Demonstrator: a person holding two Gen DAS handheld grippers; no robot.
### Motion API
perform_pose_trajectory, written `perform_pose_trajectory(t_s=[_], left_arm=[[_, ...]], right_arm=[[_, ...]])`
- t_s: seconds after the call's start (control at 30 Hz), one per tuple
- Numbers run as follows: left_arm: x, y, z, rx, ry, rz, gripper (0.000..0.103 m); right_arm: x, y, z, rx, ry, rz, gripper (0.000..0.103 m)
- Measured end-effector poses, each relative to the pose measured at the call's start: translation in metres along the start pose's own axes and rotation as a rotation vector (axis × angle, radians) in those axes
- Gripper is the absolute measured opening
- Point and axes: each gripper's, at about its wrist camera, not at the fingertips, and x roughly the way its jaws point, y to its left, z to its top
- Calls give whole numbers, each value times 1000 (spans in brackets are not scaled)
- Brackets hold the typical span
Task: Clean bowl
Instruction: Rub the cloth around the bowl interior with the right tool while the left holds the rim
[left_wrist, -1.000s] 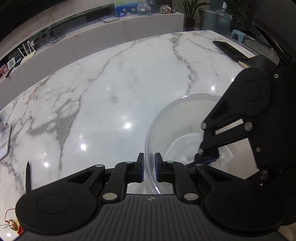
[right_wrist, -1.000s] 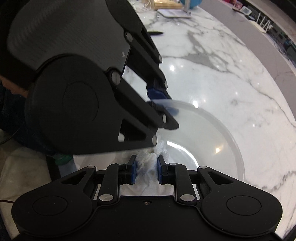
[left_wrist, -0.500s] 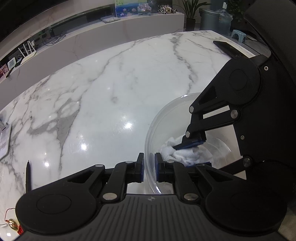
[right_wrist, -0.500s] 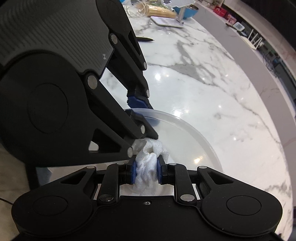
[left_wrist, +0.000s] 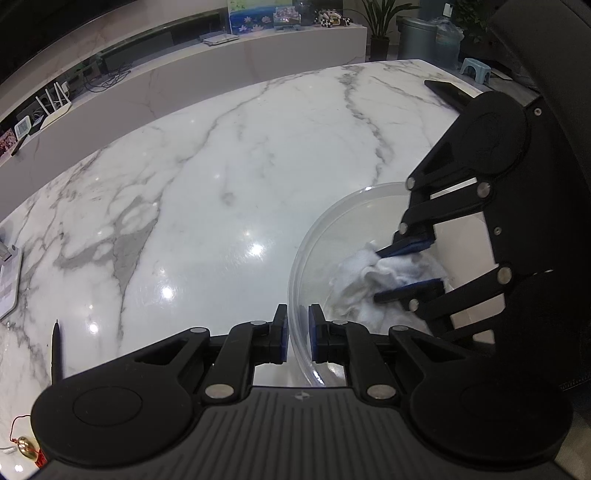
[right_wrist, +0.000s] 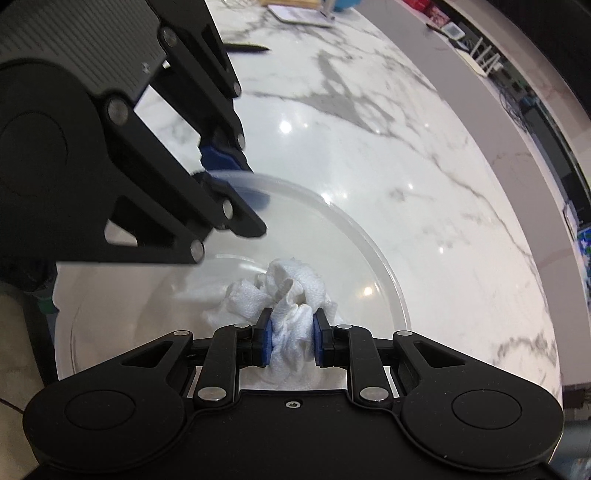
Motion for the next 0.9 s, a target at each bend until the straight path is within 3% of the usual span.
perform_pose_trajectory(t_s=[0.17,0.3,0.63,0.9], left_arm=[[0,0,0,0,1,-1,10],[0,0,0,1,1,0,9],[1,-1,0,0,1,-1,9],[1,-2,0,1,2,-1,9]], right_arm=[[-6,3,-5,4,38,25,18],[-12,3,-2,27,52,94,18],[-11,3,4,56,-10,200,18],[2,5,17,2,-72,134,18]])
